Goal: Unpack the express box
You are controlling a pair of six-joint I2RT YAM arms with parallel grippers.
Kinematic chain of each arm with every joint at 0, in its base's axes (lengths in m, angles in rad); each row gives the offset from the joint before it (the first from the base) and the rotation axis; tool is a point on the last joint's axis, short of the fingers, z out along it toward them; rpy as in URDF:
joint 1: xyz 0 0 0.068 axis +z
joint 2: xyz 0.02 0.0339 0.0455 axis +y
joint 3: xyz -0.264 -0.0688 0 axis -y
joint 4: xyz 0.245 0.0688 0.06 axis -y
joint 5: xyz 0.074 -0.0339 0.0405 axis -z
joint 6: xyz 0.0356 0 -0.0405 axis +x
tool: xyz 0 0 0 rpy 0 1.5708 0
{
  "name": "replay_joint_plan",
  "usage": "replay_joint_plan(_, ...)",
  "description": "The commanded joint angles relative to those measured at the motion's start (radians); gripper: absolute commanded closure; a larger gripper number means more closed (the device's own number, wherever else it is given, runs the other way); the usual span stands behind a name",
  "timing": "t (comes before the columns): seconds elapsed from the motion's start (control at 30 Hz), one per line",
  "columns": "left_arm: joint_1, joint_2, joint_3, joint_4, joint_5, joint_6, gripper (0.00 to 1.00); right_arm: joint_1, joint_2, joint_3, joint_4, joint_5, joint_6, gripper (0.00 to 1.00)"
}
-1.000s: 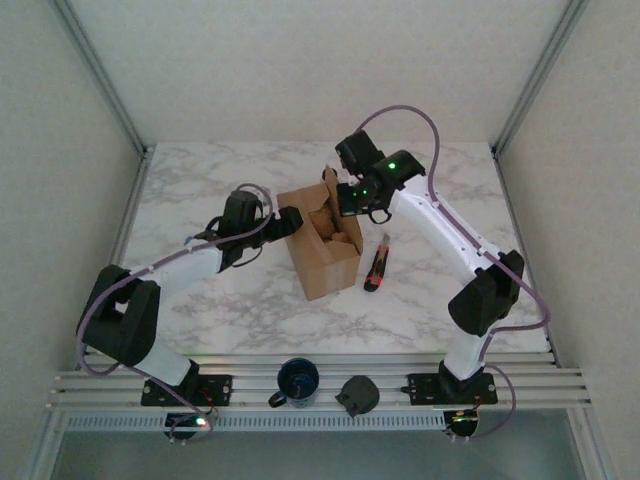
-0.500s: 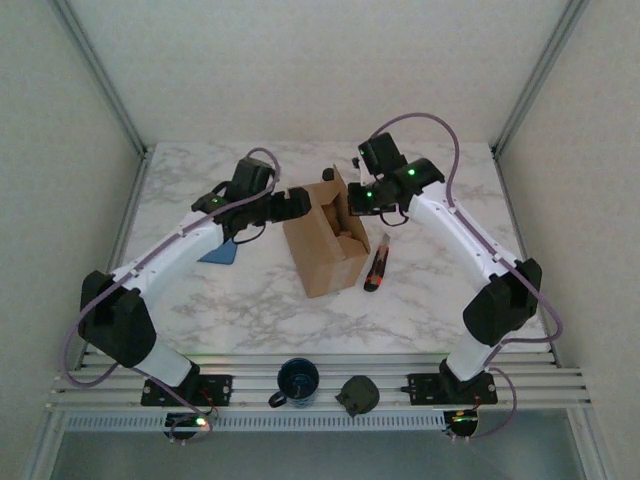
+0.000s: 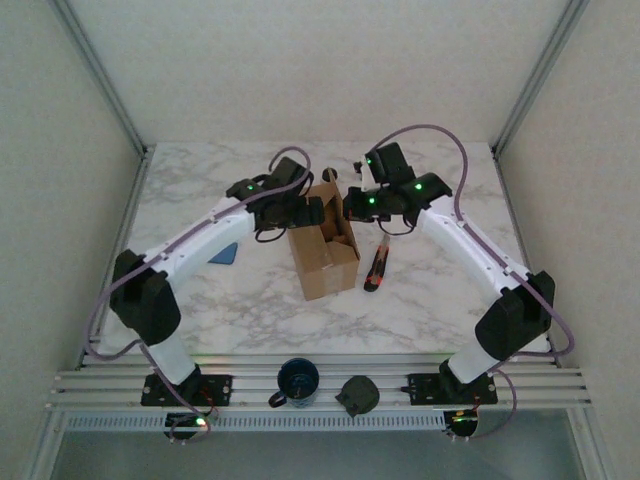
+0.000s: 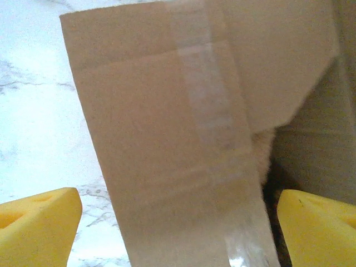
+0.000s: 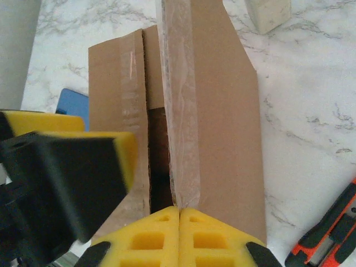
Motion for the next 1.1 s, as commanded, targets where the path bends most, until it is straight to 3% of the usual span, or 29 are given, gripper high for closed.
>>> replay_joint_plan(0.0,-0.036,0.072,0.083,-0.126,-0.087,-0.021,0.1,0.007,-0.027,-0.03,0.033,-0.054,0.027,1.0)
replay_joint_plan(0.27,-0.081,0.177,0.179,-0.237,-0.18,-0.054,0.12,0.008,-0.031,-0.067,0.048,-0.056,0.013,1.0)
replay_joint_plan(0.53,-0.097,0.159,0.243,-0.295,-0.243,-0.082,0.3,0.006,-0.035,-0.072,0.038,-0.03,-0.004,1.0)
replay_joint_plan(0.77,-0.105,0.152,0.329,-0.322,-0.253,-0.067,0.33,0.007,-0.034,-0.077,0.036,-0.021,-0.004,1.0)
replay_joint_plan(1.07,-0.109,0.124,0.332,-0.312,-0.271,-0.054,0.46,0.005,-0.034,-0.074,0.027,-0.004,-0.006,1.0)
